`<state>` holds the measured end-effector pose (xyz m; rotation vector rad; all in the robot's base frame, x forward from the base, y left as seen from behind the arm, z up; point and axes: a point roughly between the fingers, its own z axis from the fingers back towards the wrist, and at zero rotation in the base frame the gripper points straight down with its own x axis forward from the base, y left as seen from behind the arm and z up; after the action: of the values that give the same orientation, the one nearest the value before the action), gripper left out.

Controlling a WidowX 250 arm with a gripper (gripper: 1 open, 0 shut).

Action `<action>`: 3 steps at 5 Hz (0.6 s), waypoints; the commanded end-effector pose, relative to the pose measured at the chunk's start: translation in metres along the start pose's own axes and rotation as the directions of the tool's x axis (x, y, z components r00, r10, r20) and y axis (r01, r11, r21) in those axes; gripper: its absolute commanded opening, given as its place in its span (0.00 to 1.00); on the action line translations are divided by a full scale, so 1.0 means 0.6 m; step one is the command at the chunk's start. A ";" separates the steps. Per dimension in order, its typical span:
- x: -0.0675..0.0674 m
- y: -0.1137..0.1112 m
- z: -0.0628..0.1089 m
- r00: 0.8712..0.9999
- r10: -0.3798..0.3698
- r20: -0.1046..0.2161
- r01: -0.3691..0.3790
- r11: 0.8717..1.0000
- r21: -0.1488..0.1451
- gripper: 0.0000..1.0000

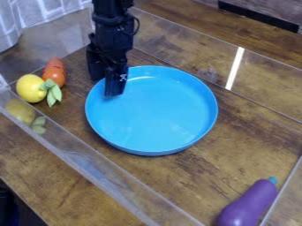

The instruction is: Remove the carrot from inside the blue tray and put it on the table

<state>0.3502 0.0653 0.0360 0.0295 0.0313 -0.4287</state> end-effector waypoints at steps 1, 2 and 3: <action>0.018 -0.005 0.028 0.998 -0.019 0.057 0.017 0.999 0.036 1.00; 0.021 -0.005 0.021 0.998 -0.020 0.055 0.018 0.999 0.035 1.00; 0.025 -0.005 0.012 0.998 -0.021 0.052 0.020 0.999 0.034 1.00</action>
<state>0.3542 0.0623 0.0258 0.0300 0.0246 -0.4321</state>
